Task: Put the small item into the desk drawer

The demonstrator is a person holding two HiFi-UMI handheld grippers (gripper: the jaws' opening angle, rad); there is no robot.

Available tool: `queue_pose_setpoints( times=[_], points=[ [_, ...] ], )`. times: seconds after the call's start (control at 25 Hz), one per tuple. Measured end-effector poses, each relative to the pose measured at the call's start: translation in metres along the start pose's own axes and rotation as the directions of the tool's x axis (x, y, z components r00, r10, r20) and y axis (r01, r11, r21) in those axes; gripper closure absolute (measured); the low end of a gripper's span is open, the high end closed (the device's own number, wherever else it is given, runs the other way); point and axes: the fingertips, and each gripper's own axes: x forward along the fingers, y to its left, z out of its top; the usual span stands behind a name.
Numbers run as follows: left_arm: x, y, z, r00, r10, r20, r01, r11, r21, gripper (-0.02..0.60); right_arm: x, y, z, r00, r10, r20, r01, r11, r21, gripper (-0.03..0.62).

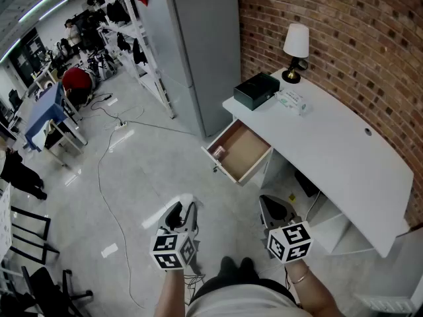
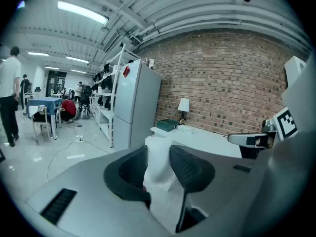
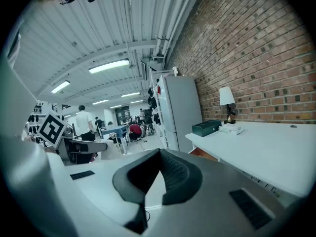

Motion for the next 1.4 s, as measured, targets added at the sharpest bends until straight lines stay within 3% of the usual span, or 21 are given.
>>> queue_pose_setpoints(
  times=[0.88, 1.16, 1.4],
  points=[
    [0.007, -0.031, 0.010, 0.999, 0.031, 0.033, -0.032, 0.999, 0.022, 0.416, -0.014, -0.033, 0.007, 0.999, 0.012, 0.037, -0.012, 1.000, 0.016, 0.586],
    [0.055, -0.007, 0.019, 1.000, 0.014, 0.017, -0.014, 1.000, 0.026, 0.416, 0.030, -0.047, 0.013, 0.999, -0.012, 0.033, 0.011, 0.999, 0.034, 0.586],
    [0.128, 0.037, 0.038, 0.999, -0.035, -0.011, 0.035, 0.999, 0.021, 0.417, 0.102, -0.060, 0.027, 0.998, -0.061, 0.019, 0.060, 0.997, 0.047, 0.586]
  ],
)
